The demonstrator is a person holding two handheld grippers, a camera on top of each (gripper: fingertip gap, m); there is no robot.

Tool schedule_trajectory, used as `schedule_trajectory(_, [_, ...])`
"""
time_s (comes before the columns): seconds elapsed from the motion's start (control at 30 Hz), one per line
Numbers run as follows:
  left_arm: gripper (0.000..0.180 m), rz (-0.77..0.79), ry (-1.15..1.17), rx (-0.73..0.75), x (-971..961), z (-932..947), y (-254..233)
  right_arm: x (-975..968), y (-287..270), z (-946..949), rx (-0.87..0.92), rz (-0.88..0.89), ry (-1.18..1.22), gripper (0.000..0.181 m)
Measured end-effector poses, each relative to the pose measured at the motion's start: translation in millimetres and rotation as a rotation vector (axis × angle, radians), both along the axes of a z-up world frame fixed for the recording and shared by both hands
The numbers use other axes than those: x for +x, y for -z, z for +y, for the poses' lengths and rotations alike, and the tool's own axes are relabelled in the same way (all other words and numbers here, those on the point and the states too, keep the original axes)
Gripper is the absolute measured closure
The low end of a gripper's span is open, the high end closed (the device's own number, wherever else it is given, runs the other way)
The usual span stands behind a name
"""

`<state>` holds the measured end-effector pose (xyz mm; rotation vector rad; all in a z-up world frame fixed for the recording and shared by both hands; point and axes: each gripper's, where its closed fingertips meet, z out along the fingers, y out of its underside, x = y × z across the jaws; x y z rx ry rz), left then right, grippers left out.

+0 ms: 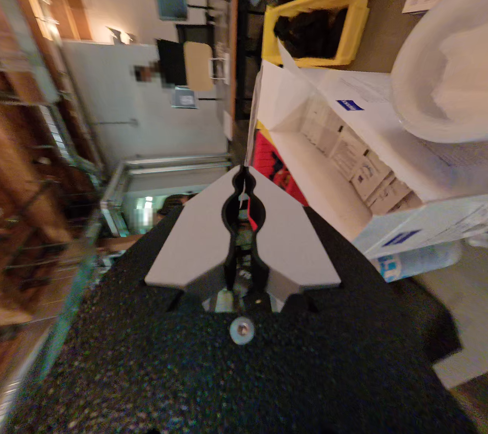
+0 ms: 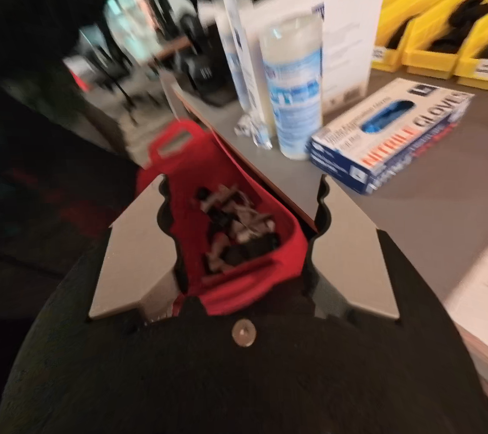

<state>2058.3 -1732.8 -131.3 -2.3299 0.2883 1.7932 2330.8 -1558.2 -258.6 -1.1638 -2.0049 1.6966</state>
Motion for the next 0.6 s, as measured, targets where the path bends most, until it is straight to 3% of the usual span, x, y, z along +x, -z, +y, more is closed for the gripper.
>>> schedule_trajectory(0.17, [0.180,0.219,0.103,-0.108,81,8,-34,-14,-56,-33,-0.382,-0.093,-0.105,0.079])
schedule_trajectory(0.3, [0.180,0.322,0.166,-0.141,151,10,-53,-27,-109,-67,-0.706,-0.201,-0.241,0.096])
schedule_trajectory(0.6, [0.180,0.386,0.156,-0.185,263,-11,-67,-18,-156,-144,-0.931,-0.394,-0.478,0.113])
